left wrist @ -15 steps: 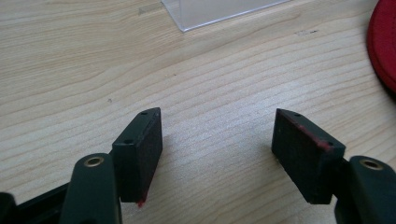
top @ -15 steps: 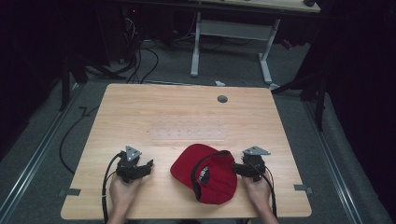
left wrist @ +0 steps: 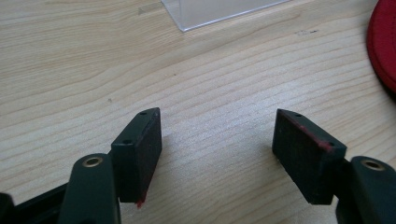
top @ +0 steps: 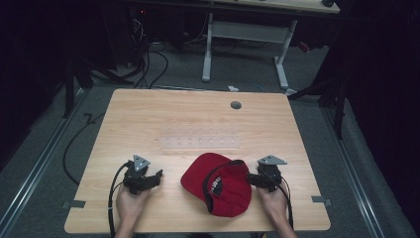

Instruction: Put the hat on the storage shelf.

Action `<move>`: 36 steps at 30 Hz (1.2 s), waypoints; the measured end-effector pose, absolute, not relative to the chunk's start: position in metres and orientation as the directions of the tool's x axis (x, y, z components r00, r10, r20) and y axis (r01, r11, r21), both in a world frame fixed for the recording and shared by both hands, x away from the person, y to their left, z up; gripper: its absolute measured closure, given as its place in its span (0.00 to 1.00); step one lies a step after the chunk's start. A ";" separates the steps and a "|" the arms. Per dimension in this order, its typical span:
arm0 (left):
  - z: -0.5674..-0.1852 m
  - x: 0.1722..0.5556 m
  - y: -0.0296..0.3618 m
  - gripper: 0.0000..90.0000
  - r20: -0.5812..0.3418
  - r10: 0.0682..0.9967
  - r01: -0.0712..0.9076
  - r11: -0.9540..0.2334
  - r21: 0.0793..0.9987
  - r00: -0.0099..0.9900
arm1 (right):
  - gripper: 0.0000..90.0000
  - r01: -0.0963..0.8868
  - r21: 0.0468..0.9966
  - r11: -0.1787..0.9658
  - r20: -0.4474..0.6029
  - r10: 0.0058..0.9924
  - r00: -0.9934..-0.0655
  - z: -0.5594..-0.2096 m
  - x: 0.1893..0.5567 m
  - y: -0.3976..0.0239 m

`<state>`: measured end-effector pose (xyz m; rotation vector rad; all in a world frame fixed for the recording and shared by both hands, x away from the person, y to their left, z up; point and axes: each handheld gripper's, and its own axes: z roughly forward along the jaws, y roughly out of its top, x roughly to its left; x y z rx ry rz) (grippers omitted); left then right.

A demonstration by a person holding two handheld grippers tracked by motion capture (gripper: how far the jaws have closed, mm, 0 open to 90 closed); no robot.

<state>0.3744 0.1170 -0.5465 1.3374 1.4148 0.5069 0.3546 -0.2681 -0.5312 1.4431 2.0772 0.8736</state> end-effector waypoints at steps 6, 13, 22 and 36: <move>-0.547 0.374 0.117 0.36 -0.397 0.895 0.440 0.278 0.854 0.205 | 0.39 0.647 0.726 0.234 -0.010 0.944 -0.330 -0.531 0.355 -0.270; -0.547 0.374 0.117 0.36 -0.396 0.895 0.441 0.277 0.854 0.205 | 0.43 0.649 0.724 0.234 -0.018 0.947 -0.322 -0.530 0.355 -0.272; -0.547 0.374 0.117 0.36 -0.396 0.895 0.440 0.277 0.854 0.205 | 0.43 0.641 0.742 0.197 0.005 0.954 -0.300 -0.523 0.350 -0.279; -0.547 0.374 0.117 0.35 -0.397 0.894 0.441 0.277 0.854 0.206 | 0.39 0.634 0.768 0.092 0.156 0.933 -0.324 -0.506 0.332 -0.297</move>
